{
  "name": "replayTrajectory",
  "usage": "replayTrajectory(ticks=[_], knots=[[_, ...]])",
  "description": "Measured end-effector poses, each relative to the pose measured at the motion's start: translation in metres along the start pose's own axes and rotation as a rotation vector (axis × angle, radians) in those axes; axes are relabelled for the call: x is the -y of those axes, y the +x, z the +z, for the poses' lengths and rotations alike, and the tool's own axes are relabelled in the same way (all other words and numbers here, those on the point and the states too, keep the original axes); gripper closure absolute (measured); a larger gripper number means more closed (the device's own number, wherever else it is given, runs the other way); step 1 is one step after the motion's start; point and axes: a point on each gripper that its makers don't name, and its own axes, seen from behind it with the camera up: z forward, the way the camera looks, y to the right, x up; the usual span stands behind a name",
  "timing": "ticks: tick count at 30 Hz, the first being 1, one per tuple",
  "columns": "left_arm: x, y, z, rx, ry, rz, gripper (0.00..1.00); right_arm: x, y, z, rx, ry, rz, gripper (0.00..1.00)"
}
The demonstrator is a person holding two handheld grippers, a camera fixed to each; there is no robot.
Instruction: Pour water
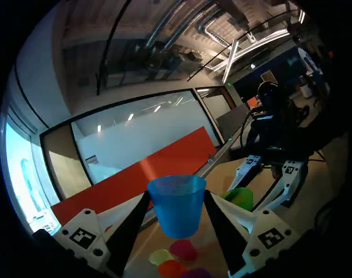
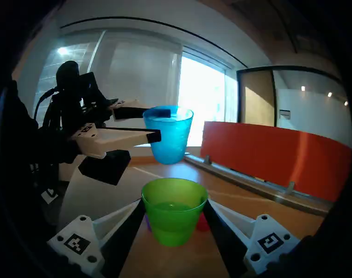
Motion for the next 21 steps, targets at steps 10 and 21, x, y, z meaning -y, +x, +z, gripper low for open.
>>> replayTrajectory(ticks=[10,21], knots=[[0.0018,-0.0047,-0.0028,0.001,-0.022,-0.150,0.15,-0.0004,0.0004,0.0012,0.003,-0.005,0.003,0.10],[0.0050,-0.0090,-0.0039,-0.008,-0.039,-0.291,0.16,-0.0003,0.0022,0.0024,0.007,-0.009,0.005,0.10]])
